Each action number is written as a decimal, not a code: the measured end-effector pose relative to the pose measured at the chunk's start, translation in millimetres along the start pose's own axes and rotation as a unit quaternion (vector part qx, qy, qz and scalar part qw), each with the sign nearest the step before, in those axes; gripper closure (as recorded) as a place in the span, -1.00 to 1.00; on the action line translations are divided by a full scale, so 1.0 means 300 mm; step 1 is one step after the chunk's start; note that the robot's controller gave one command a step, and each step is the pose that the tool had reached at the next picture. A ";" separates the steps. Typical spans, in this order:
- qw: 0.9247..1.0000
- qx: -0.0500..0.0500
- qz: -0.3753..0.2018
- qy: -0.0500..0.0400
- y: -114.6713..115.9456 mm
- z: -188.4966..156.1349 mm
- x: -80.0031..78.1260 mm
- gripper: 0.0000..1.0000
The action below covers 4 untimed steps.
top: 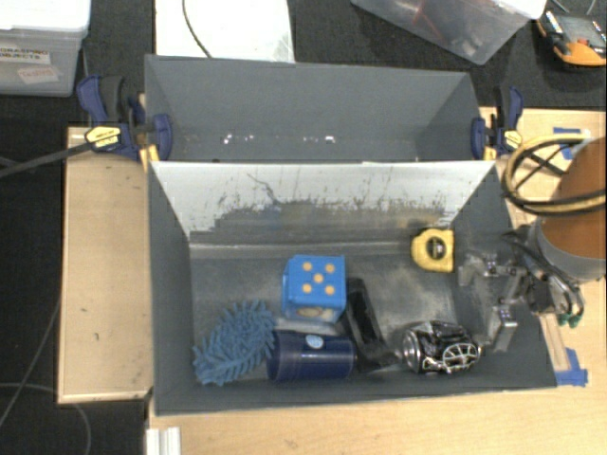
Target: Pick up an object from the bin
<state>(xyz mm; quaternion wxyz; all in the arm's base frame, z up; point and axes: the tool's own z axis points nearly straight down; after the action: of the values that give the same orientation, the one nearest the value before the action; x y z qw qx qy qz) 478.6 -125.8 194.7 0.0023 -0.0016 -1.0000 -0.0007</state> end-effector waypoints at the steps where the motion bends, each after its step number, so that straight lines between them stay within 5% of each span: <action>1: 1.000 0.001 -0.003 -0.004 0.001 -0.010 -0.006 -1.00; 2: 0.999 -0.001 -0.054 0.001 -0.012 0.419 -0.043 -1.00; 3: 0.997 0.004 -0.075 -0.011 0.012 0.159 -0.023 -1.00; 4: 0.998 0.000 -0.056 0.000 -0.012 0.422 -0.047 -1.00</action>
Offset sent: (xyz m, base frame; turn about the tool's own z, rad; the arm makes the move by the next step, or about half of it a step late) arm 0.0142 -0.0046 -0.1247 -0.1096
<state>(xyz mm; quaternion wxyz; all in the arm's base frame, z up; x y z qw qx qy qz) 492.0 -129.2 68.0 0.0019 0.0540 -0.9985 -0.0013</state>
